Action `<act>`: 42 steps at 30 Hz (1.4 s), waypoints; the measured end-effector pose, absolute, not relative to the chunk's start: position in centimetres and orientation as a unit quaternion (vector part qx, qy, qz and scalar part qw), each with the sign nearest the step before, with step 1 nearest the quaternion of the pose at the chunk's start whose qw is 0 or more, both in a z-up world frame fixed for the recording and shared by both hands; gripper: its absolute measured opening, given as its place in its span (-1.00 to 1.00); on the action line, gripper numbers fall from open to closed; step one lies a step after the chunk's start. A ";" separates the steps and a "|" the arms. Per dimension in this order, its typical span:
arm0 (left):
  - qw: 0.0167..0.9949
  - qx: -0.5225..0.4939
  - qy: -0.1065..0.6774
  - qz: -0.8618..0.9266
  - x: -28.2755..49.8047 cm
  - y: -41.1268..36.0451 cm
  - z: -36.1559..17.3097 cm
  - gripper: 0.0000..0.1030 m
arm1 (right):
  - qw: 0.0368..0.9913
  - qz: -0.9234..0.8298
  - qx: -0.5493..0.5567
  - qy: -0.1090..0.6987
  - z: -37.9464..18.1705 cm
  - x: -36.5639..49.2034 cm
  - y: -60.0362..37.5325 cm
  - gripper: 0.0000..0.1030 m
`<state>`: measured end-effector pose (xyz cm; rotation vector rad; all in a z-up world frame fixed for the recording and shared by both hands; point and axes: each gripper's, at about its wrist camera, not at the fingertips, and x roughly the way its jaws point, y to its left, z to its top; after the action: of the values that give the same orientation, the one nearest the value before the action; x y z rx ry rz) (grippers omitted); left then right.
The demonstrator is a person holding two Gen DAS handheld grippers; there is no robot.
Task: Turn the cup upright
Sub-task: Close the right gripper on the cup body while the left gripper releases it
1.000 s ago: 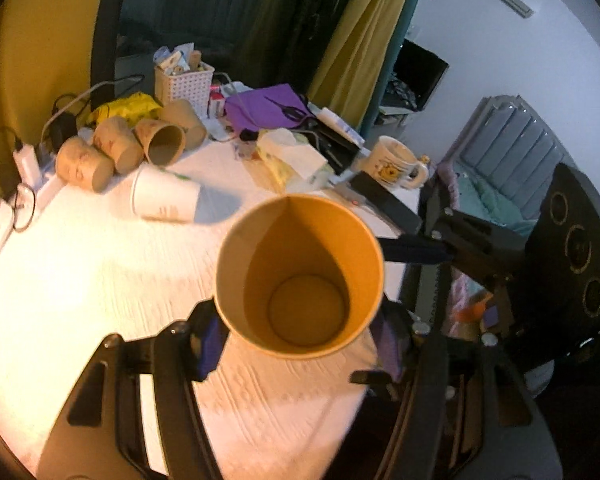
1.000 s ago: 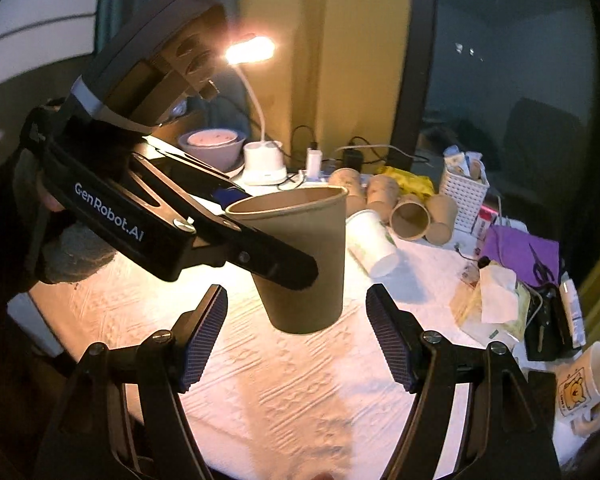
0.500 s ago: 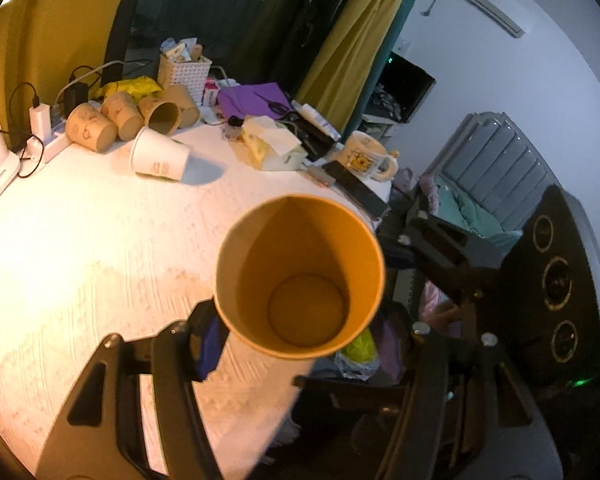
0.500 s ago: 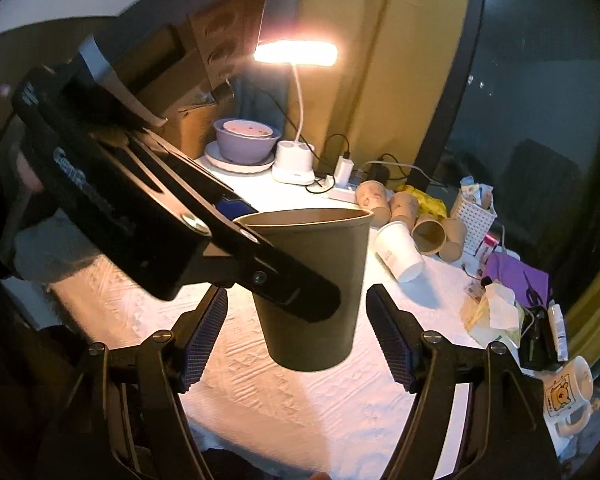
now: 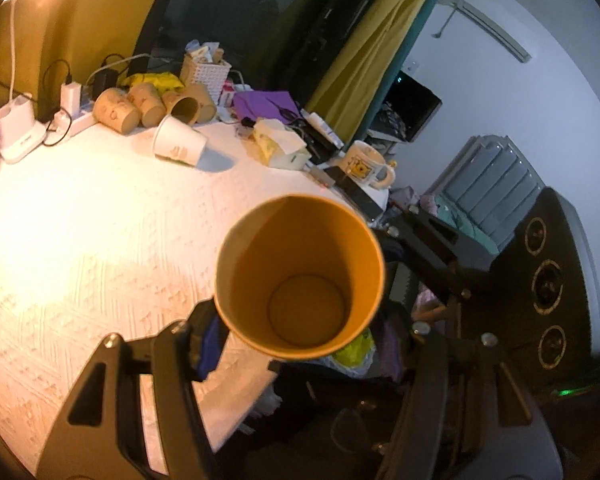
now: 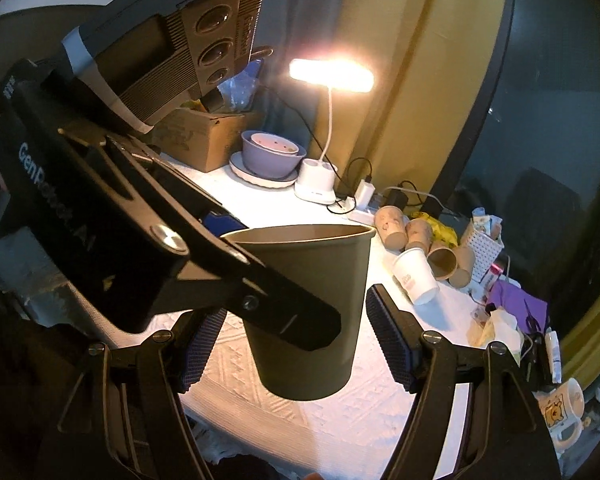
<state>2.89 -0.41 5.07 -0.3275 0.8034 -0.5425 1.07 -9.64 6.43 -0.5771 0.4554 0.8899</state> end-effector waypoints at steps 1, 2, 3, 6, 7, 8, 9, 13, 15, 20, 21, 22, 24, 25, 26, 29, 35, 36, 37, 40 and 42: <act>0.870 -0.159 0.387 -0.260 2.9 -0.3 4.9 0.22 | 0.837 0.423 -0.273 0.216 6.4 1.1 -9.6 0.45; 0.867 -0.162 0.390 -0.264 3.0 -0.3 4.7 0.23 | 0.836 0.425 -0.273 0.216 6.3 1.1 -9.6 0.45; 0.864 -0.164 0.394 -0.266 3.1 -0.4 4.5 0.23 | 0.835 0.427 -0.271 0.217 6.2 1.2 -9.6 0.45; 0.861 -0.167 0.398 -0.267 3.3 -0.4 4.3 0.23 | 0.834 0.429 -0.269 0.219 6.0 1.4 -9.5 0.45; 0.861 -0.168 0.399 -0.266 3.3 -0.4 4.3 0.24 | 0.833 0.431 -0.267 0.221 6.0 1.5 -9.5 0.45; 0.861 -0.170 0.400 -0.265 3.5 -0.3 4.2 0.24 | 0.832 0.434 -0.265 0.223 5.9 1.5 -9.5 0.42; 0.859 -0.173 0.401 -0.265 3.6 -0.2 4.2 0.25 | 0.833 0.434 -0.261 0.224 5.9 1.6 -9.6 0.35; 0.851 -0.190 0.412 -0.265 4.0 0.1 3.8 0.36 | 0.833 0.437 -0.251 0.229 5.8 1.7 -9.8 0.27; 0.848 -0.197 0.414 -0.265 4.2 0.2 3.7 0.44 | 0.830 0.440 -0.254 0.230 5.7 1.6 -9.6 0.27; 0.851 -0.198 0.411 -0.260 4.0 0.3 4.2 0.61 | 0.830 0.440 -0.255 0.230 5.7 1.3 -9.7 0.26; 0.852 -0.196 0.410 -0.260 3.9 0.3 4.3 0.61 | 0.830 0.439 -0.255 0.230 5.7 1.3 -9.7 0.26; 0.853 -0.194 0.410 -0.259 3.9 0.2 4.4 0.61 | 0.831 0.439 -0.254 0.230 5.7 1.4 -9.8 0.26; 0.854 -0.191 0.409 -0.258 3.8 0.2 4.6 0.61 | 0.833 0.436 -0.252 0.231 5.8 1.5 -9.9 0.26; 0.855 -0.190 0.408 -0.256 3.8 0.2 4.6 0.61 | 0.833 0.435 -0.252 0.231 5.8 1.5 -10.0 0.26; 0.857 -0.189 0.407 -0.254 3.7 0.3 4.7 0.61 | 0.833 0.435 -0.252 0.231 5.8 1.5 -10.1 0.26; 0.861 -0.190 0.403 -0.246 3.4 0.8 4.7 0.61 | 0.834 0.431 -0.253 0.233 5.8 1.6 -10.1 0.26; 0.880 -0.180 0.388 -0.206 2.4 2.5 4.5 0.61 | 0.836 0.421 -0.242 0.254 4.9 2.8 -10.6 0.26; 0.885 -0.180 0.380 -0.198 2.1 2.9 4.6 0.61 | 0.838 0.417 -0.236 0.262 4.5 3.3 -10.7 0.26; 0.892 -0.178 0.370 -0.188 1.8 3.4 4.7 0.61 | 0.839 0.414 -0.232 0.267 4.3 3.7 -10.9 0.26; 0.907 -0.183 0.345 -0.161 0.8 4.7 4.9 0.61 | 0.843 0.402 -0.221 0.280 3.6 4.8 -11.1 0.26; 0.923 -0.180 0.315 -0.130 -0.1 5.9 4.6 0.61 | 0.845 0.395 -0.215 0.289 3.2 5.7 -11.1 0.26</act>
<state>-0.08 5.93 4.62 -0.3690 0.6470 -0.2675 5.69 -11.08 3.19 -0.4531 0.6089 0.8331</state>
